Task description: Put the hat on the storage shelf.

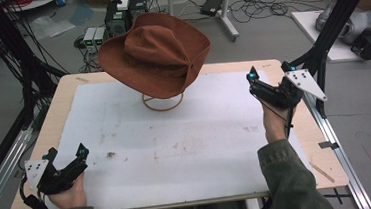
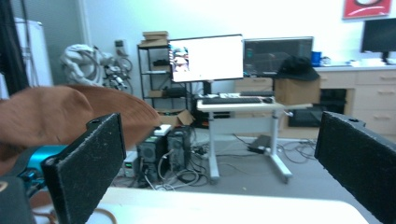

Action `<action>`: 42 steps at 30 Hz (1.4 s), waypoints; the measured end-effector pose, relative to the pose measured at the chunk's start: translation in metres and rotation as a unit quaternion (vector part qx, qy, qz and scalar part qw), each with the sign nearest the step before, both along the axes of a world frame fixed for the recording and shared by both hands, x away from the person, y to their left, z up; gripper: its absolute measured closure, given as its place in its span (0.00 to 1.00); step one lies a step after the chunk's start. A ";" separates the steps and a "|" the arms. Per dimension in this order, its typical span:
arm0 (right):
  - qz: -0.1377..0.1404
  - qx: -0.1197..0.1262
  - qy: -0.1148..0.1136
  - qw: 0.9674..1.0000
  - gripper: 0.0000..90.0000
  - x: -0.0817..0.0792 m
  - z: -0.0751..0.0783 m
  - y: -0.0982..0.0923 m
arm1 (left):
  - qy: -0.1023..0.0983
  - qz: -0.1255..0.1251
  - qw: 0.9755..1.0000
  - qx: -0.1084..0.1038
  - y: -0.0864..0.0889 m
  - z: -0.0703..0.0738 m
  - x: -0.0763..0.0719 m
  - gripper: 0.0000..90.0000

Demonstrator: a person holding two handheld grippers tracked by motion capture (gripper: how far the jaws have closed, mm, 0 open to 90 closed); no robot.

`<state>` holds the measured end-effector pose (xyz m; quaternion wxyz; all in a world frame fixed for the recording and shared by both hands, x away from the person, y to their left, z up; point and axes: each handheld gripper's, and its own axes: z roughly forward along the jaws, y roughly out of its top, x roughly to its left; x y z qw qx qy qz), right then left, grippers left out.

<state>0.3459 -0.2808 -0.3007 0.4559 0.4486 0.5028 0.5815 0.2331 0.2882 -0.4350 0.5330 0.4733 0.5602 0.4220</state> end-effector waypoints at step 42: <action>-0.022 -0.012 0.080 0.996 0.04 -0.059 -0.126 -0.021 | 0.003 0.002 1.000 0.024 -0.003 -0.004 0.006 0.07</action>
